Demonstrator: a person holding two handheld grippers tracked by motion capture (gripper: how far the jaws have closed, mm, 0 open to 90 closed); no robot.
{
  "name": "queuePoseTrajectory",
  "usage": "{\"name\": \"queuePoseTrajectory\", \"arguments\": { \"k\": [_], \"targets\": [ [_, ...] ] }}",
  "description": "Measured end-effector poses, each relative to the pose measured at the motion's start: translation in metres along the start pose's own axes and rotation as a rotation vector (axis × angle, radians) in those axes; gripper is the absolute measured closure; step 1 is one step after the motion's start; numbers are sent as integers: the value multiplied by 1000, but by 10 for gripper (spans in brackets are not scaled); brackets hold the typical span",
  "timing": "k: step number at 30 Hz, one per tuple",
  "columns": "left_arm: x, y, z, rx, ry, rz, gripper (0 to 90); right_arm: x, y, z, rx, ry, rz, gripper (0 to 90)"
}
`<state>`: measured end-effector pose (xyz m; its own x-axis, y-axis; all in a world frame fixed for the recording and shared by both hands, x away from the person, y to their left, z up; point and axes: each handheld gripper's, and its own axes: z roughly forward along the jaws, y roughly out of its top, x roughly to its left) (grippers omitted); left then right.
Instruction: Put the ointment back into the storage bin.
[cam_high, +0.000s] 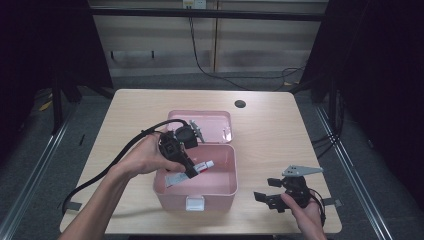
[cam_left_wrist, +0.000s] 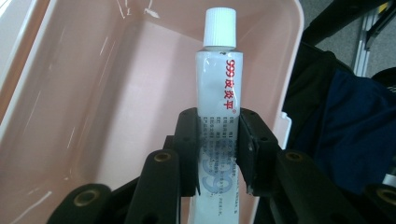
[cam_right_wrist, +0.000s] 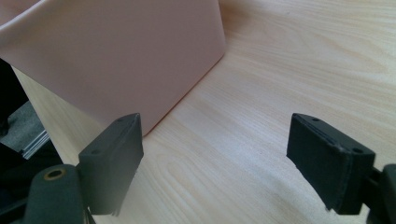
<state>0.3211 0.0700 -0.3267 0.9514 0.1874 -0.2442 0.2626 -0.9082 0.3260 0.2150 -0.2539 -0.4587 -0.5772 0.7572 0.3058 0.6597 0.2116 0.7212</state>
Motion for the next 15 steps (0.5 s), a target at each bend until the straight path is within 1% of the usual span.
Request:
{"name": "queuePoseTrajectory", "arguments": {
  "k": [1, 2, 3, 4, 6, 7, 8, 9, 10, 11, 15],
  "targets": [
    [0, 0, 2, -7, 2, -2, 710, 0, 0, 0, 0, -1, 0, 180],
    [1, 1, 3, 10, 5, 11, 710, 0, 0, 0, 0, 0, 0, 180],
    [0, 1, 5, 3, 8, 4, 710, 0, 0, 0, 0, -1, 1, 180],
    [0, 1, 7, 5, 13, 7, 710, 0, 0, 0, 0, -1, 0, 180],
    [1, 1, 9, 7, 10, 5, 710, 0, 0, 0, 1, 0, 0, 180],
    [1, 2, 10, 21, 3, 8, 710, 0, 0, 0, 1, -1, -1, 180],
    [1, 2, 12, 27, 9, -4, 710, 0, 0, 0, 0, -1, 0, 180],
    [1, 2, 14, 29, 17, -8, 710, 0, 0, 0, -1, -3, -1, 180],
    [2, 2, 16, 36, 16, 1, 710, 0, 0, 0, -1, -3, -1, 180],
    [2, 2, 18, 34, 10, -4, 710, 0, 0, 0, -1, -5, 0, 179],
    [2, 4, 24, 51, 10, 10, 711, 0, 0, 0, -2, -7, 1, 178]
  ]
}}
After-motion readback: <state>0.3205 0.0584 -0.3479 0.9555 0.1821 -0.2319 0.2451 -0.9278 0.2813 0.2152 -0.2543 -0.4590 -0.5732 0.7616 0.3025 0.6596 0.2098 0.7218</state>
